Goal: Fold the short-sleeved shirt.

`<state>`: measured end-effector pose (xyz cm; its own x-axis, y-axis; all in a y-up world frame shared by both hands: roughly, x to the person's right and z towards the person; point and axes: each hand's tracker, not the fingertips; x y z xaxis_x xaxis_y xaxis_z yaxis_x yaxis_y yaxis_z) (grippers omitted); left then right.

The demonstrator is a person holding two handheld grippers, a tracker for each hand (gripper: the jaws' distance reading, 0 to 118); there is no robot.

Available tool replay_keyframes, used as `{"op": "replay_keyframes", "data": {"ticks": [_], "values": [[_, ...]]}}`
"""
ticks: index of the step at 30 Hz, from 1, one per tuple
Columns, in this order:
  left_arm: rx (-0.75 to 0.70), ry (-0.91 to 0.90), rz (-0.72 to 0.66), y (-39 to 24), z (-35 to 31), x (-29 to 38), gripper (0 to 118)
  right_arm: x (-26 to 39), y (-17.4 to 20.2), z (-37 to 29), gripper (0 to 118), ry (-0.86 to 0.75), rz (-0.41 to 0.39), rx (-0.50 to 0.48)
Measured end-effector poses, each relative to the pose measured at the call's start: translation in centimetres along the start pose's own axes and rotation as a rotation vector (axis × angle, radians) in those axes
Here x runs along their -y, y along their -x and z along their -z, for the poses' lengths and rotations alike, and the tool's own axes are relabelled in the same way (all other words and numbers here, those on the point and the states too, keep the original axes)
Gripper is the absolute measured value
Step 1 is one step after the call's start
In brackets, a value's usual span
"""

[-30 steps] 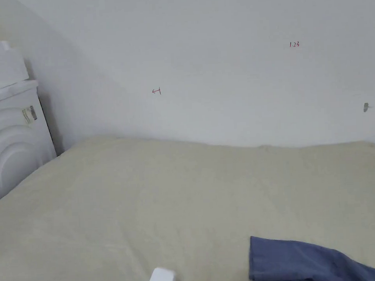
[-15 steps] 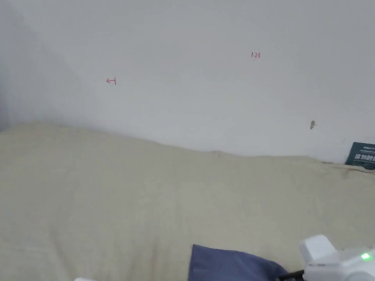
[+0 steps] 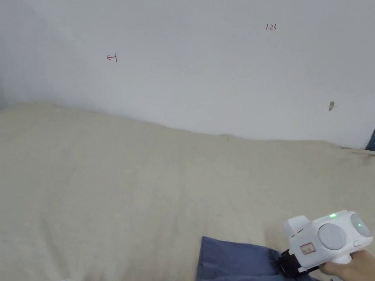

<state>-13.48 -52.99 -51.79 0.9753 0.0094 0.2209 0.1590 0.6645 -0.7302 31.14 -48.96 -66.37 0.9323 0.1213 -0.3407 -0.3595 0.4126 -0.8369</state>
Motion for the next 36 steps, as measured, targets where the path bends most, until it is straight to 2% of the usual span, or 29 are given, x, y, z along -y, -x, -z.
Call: {"op": "replay_keyframes", "data": {"ticks": [1, 4, 6, 7, 8, 9, 10, 12, 15, 19, 21, 25, 29, 36], "values": [[0.000, -0.005, -0.002, 0.1, 0.1, 0.1, 7, 0.2, 0.0, -0.1, 4, -0.006, 0.005, 0.004], [-0.002, -0.007, -0.003, -0.1, -0.2, 0.0, 7, 1.3, 0.5, -1.4, 2, -0.067, 0.115, 0.005], [0.015, -0.017, -0.015, 0.3, -0.6, -0.1, 7, 2.6, 0.8, -3.4, 2, -0.117, 0.191, -0.080], [0.022, -0.040, -0.020, 0.7, -1.4, 0.0, 7, 3.5, 1.1, -5.0, 2, -0.160, 0.204, -0.103], [0.003, -0.081, -0.011, 0.4, -2.9, 0.0, 7, 4.4, 1.6, -6.7, 2, -0.210, 0.207, -0.091], [0.006, -0.117, -0.004, 0.3, -4.2, 0.1, 7, 5.4, 2.1, -8.7, 2, -0.271, 0.170, -0.076], [0.012, -0.147, -0.054, 0.4, -6.0, -0.1, 7, 6.5, 2.7, -11.2, 2, -0.360, 0.167, -0.048], [0.065, -0.190, -0.105, 0.6, -10.0, -0.6, 7, 8.6, 3.0, -15.9, 2, -0.437, 0.224, -0.068], [0.082, -0.298, -0.088, 1.0, -16.4, -1.3, 7, 11.4, 4.1, -23.6, 2, -0.548, 0.190, 0.000], [0.085, -0.446, -0.091, 0.8, -26.5, -2.7, 7, 14.4, 4.6, -33.6, 2, -0.693, 0.249, 0.031], [0.097, -0.473, -0.081, 1.2, -30.6, -3.7, 7, 15.4, 4.7, -38.1, 2, -0.761, 0.261, 0.088], [0.071, -0.595, -0.069, 1.8, -38.1, -6.4, 7, 16.1, 5.8, -46.4, 2, -0.877, 0.280, 0.148], [0.062, -0.679, -0.083, 2.4, -44.1, -9.6, 7, 15.4, 6.1, -52.7, 2, -0.981, 0.345, 0.175], [0.041, -0.743, -0.100, 3.7, -51.6, -15.1, 7, 11.3, 6.1, -61.1, 2, -1.077, 0.337, 0.301]]}}
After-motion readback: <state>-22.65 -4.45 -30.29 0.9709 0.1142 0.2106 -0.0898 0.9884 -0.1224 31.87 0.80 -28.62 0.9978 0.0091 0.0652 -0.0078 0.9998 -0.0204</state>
